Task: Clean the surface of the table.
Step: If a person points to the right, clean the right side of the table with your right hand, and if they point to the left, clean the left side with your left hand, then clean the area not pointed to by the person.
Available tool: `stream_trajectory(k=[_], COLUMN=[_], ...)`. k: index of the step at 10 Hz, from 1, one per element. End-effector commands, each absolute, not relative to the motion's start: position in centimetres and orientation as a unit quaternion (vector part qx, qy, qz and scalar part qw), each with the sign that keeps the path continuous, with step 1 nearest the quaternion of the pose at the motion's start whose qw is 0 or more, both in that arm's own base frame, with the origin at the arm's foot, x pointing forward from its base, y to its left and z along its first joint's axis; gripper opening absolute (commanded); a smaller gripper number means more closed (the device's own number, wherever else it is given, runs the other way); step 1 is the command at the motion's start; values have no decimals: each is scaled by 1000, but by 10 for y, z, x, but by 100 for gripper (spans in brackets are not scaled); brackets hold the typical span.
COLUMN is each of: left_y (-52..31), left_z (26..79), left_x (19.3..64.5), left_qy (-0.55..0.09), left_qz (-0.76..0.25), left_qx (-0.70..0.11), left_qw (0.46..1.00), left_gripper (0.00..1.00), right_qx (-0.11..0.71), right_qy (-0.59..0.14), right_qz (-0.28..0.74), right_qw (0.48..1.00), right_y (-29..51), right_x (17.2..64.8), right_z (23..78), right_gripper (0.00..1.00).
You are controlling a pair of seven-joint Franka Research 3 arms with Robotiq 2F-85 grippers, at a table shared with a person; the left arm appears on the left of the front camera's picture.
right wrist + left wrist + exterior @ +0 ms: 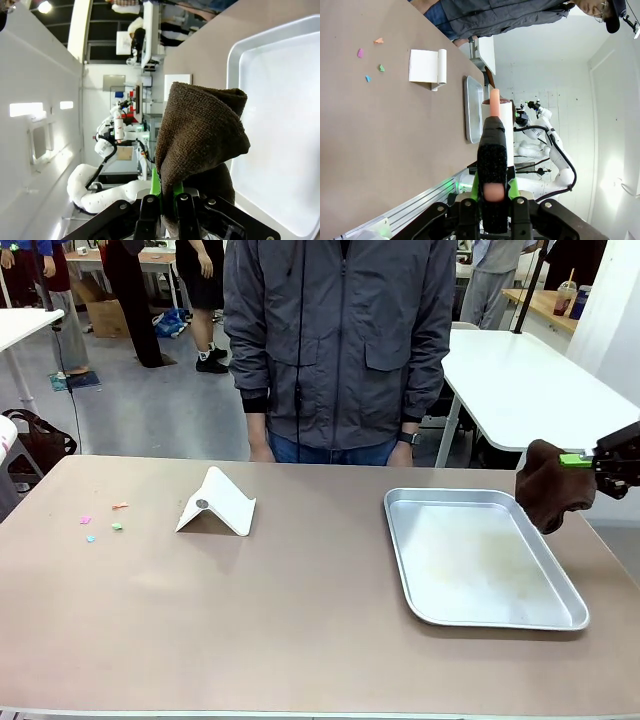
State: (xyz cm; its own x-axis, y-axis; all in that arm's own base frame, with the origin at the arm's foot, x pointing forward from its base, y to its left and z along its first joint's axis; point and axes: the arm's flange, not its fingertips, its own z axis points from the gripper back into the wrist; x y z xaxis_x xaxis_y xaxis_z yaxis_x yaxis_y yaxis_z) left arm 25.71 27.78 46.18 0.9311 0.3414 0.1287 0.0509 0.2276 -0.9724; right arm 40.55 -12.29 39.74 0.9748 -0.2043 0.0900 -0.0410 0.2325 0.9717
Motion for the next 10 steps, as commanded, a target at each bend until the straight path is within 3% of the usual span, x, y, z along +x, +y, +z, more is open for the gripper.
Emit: stream_trajectory(k=[1, 10], left_y=[278, 278], left_z=[465, 465], left_x=[255, 255], left_qy=[-159, -159], left_qz=[89, 89], left_qx=[-616, -616], left_qw=[766, 766], left_gripper=[0, 0], right_qx=[621, 621], right_qy=[-102, -102], right_qz=[-55, -55], right_qw=[775, 775], right_y=[-123, -123], right_x=[408, 408], right_z=[403, 403], right_gripper=[10, 10])
